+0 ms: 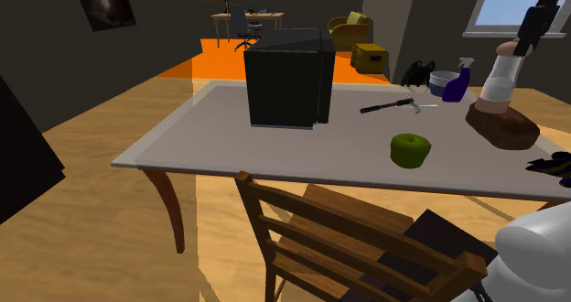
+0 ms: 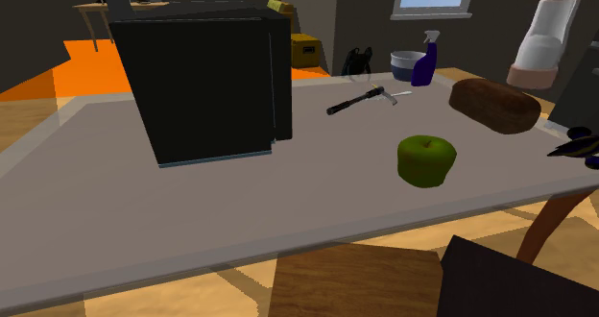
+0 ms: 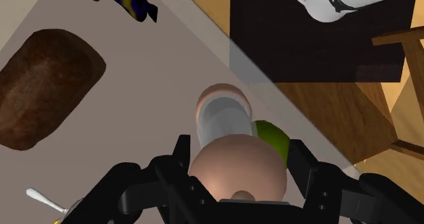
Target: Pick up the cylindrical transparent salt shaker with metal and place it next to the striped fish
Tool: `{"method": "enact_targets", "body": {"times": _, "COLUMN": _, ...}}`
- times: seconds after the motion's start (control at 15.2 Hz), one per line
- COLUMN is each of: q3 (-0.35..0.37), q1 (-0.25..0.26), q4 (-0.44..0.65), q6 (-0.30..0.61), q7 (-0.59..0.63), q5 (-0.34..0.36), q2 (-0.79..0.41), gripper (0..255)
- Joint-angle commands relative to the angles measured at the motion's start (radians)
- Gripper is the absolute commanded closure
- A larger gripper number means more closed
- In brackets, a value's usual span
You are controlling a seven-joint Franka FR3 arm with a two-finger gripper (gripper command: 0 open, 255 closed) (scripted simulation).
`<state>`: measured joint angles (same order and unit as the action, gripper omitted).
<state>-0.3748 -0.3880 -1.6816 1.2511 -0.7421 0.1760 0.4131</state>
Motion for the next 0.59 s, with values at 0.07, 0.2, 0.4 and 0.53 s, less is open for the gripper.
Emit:
{"method": "enact_targets", "body": {"times": 0.07, "q3": -0.043, "q1": -0.019, "q4": 0.005, "q6": -0.019, "q7": -0.070, "q5": 0.031, "q2": 0.024, "gripper": 255}}
{"method": "enact_targets", "body": {"times": 0.2, "q3": -0.074, "q1": -0.031, "q4": 0.013, "q6": -0.031, "q7": -0.117, "q5": 0.052, "q2": 0.036, "gripper": 255}}
{"method": "enact_targets", "body": {"times": 0.4, "q3": -0.123, "q1": -0.047, "q4": 0.035, "q6": -0.048, "q7": -0.192, "q5": 0.082, "q2": 0.047, "gripper": 255}}
{"method": "enact_targets", "body": {"times": 0.53, "q3": -0.159, "q1": -0.057, "q4": 0.055, "q6": -0.059, "q7": -0.244, "q5": 0.101, "q2": 0.048, "gripper": 255}}
